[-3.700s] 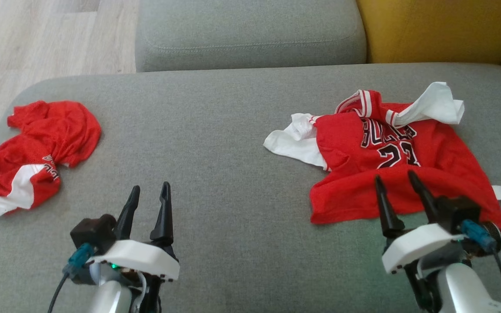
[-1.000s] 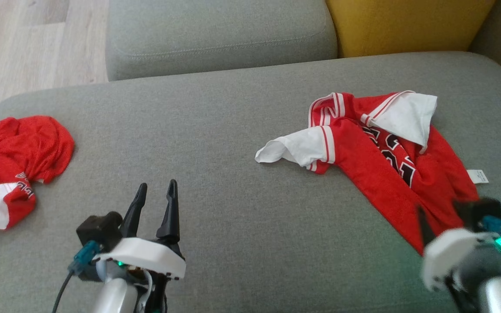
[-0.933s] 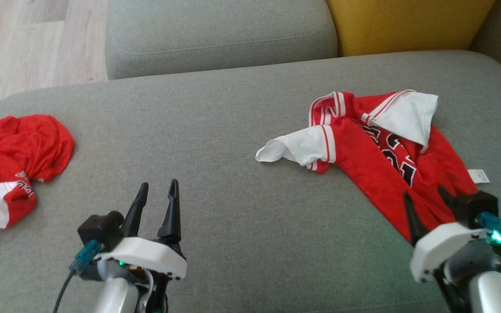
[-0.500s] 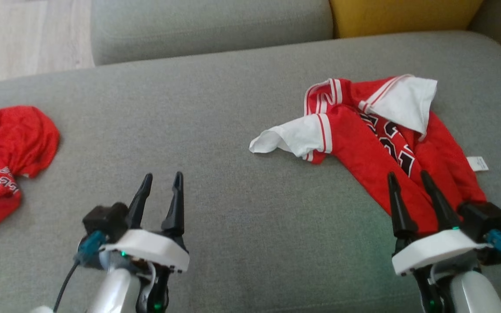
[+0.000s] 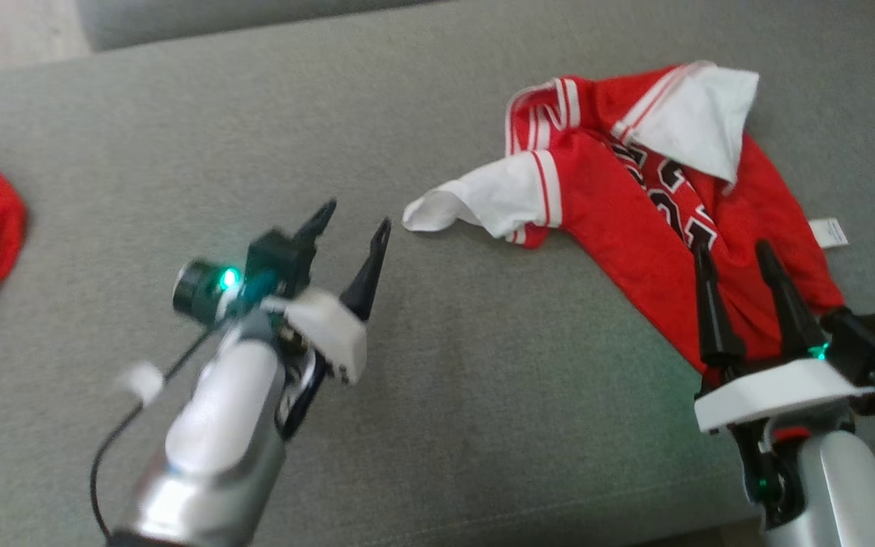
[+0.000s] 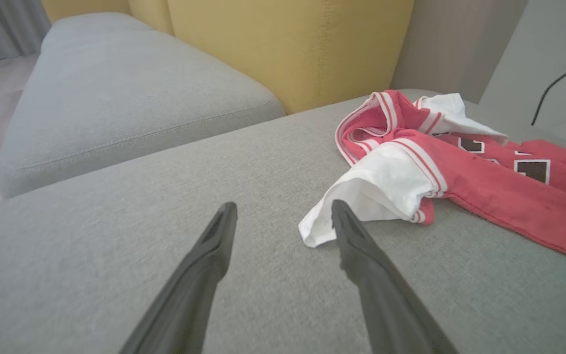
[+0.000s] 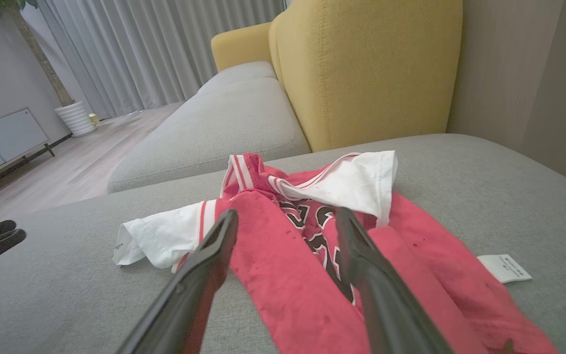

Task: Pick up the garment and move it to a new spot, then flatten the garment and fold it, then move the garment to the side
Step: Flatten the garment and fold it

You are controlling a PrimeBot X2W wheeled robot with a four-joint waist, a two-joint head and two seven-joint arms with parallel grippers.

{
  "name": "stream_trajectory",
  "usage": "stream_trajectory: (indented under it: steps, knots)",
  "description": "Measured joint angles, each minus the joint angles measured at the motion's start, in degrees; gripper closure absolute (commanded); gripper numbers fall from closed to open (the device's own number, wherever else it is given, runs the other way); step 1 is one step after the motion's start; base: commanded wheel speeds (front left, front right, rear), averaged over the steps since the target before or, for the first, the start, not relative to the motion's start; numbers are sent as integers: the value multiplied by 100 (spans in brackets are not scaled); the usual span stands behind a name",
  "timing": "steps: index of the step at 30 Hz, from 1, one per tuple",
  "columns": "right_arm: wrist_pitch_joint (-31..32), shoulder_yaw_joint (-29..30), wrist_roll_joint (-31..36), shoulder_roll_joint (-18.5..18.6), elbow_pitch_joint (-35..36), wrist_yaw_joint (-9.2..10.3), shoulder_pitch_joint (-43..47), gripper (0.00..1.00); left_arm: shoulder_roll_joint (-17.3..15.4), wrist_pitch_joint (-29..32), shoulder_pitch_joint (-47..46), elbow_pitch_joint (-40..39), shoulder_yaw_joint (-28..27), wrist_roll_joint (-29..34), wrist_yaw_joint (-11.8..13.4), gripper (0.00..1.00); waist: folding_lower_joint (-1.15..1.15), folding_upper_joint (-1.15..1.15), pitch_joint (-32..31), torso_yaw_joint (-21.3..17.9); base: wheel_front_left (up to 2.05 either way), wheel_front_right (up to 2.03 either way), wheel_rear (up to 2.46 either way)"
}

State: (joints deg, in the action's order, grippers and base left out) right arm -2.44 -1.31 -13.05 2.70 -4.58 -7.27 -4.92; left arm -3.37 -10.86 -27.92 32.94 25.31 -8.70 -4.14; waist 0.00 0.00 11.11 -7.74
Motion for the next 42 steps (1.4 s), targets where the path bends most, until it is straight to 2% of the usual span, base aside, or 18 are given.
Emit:
stream_trajectory:
  steps: [5, 10, 18, 24, 25, 26, 27, 36, 42]
  knots:
    - [-7, -32, -9, 0, 38, 0, -154, 0, -4, 181, -676, 679, 333, 142, -201, 0, 0, 0, 274, -211, 0, 0, 0]
    - [-15, -77, -10, -1, 33, 0, -205, 0, -1, 194, -903, 1096, 582, 136, -294, 0, 0, 0, 442, -379, 0, 0, 0]
    - [-118, -201, -62, -1, -22, 0, -351, 0, 3, 116, -1362, 1785, 844, 48, -299, 0, 0, 0, 630, -674, 0, 0, 0]
    - [-177, -237, -116, -1, -63, 0, -397, 0, -7, 16, -1735, 2287, 1103, 286, -267, 0, 1, 0, 741, -850, 0, 0, 0]
    - [-192, -235, -116, -1, -77, 0, -397, 0, -5, 16, -1774, 2362, 1107, 296, -240, 9, 1, 0, 752, -871, 0, 0, 0]
    - [-196, -233, -116, -1, -90, 0, -397, 0, -4, 16, -1820, 2455, 1113, 300, -231, 77, 1, 0, 758, -888, 0, 0, 0]
    - [-213, -234, -116, -1, -100, 0, -397, 0, -4, 7, -1858, 2512, 1111, 300, -177, 100, 0, 0, 761, -901, 0, 0, 0]
    - [-242, -110, -115, -1, -183, 0, -397, 0, -38, -326, -1993, 2592, 665, 22, 510, 100, 1, 0, 542, -797, 0, 0, 0]
    - [-157, -181, -97, -1, -256, 0, -393, 0, -400, -343, -1958, 1391, 98, -174, 864, 100, 0, 0, 237, -568, 0, 0, 0]
